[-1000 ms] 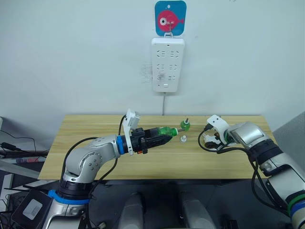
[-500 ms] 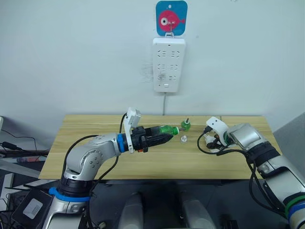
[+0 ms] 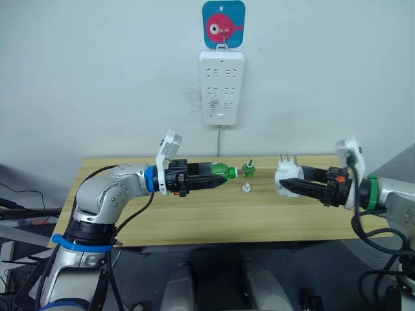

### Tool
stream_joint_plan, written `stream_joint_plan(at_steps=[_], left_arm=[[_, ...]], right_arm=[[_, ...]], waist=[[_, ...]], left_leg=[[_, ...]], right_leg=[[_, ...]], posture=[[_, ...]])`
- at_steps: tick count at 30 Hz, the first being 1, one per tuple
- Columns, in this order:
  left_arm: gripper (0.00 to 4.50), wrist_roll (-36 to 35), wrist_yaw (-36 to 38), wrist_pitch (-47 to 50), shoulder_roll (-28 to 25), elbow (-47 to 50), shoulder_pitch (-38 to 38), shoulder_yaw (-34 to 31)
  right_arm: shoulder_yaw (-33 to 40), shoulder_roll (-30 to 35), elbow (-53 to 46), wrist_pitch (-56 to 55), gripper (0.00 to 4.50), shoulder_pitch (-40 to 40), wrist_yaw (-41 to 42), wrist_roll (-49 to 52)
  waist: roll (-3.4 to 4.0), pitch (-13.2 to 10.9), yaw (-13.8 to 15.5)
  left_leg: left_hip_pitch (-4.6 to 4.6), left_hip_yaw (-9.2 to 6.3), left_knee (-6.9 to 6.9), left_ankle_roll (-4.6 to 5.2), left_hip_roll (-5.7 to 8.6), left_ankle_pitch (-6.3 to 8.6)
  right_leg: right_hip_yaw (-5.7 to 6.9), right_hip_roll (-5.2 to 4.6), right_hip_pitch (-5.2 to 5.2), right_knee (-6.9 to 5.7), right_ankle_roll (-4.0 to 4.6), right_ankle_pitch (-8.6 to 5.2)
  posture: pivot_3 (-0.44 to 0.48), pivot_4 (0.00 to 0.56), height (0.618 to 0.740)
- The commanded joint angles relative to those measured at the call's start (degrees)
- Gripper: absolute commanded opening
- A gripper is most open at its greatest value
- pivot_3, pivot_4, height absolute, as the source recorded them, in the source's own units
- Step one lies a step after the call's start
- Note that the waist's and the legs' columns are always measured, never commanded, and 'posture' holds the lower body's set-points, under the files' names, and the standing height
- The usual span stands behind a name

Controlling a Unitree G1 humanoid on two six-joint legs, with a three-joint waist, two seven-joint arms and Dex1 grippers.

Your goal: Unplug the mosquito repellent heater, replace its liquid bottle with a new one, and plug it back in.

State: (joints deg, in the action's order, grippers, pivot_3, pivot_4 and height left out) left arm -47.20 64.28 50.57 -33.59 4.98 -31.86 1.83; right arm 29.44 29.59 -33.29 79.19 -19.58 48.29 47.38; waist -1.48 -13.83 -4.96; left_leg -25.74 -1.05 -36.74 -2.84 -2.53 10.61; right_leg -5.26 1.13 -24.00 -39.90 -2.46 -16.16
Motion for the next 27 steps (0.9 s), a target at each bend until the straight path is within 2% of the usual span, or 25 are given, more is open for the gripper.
stream_joint_plan(at_steps=[1,5,11,27], left_arm=[[2.28,-4.2,1.4,2.9,-0.1,1.7,-2.5,-2.3],[2.28,-7.0,1.3,5.4,-0.4,2.9,-4.0,-3.1],[2.28,-8.8,0.7,7.3,-0.7,4.5,-3.8,-4.0],[2.28,-6.7,1.6,5.5,0.0,5.6,-3.0,-1.6]], right_arm=[[4.4,-4.1,-4.0,1.5,2.94,-2.5,-5.6,11.4],[3.6,-5.7,-3.6,0.2,2.94,-2.9,-11.7,19.8],[0.2,-3.5,-1.6,-3.9,2.94,-2.4,-17.5,26.6],[-9.0,3.6,-0.6,-14.4,2.94,0.8,-24.0,34.7]], waist=[[0.02,0.0,-0.1],[0.03,0.0,-0.1],[0.05,0.1,-0.1],[0.02,0.2,0.0]], left_leg=[[-0.01,0.0,0.01,0.0,0.0,0.0],[-0.06,-0.02,0.02,0.0,0.0,0.0],[-0.06,0.0,0.02,0.0,0.01,0.0],[-0.06,0.02,0.01,0.0,0.01,0.0]], right_leg=[[0.0,0.0,-0.01,0.0,0.0,0.0],[0.02,-0.01,-0.03,0.01,0.0,0.0],[0.0,-0.03,-0.04,0.0,0.0,0.0],[-0.01,-0.03,-0.04,-0.01,0.0,0.0]], posture=[[-0.122,0.169,0.74],[-0.113,0.164,0.74],[-0.092,0.156,0.74],[-0.09,0.155,0.74]])
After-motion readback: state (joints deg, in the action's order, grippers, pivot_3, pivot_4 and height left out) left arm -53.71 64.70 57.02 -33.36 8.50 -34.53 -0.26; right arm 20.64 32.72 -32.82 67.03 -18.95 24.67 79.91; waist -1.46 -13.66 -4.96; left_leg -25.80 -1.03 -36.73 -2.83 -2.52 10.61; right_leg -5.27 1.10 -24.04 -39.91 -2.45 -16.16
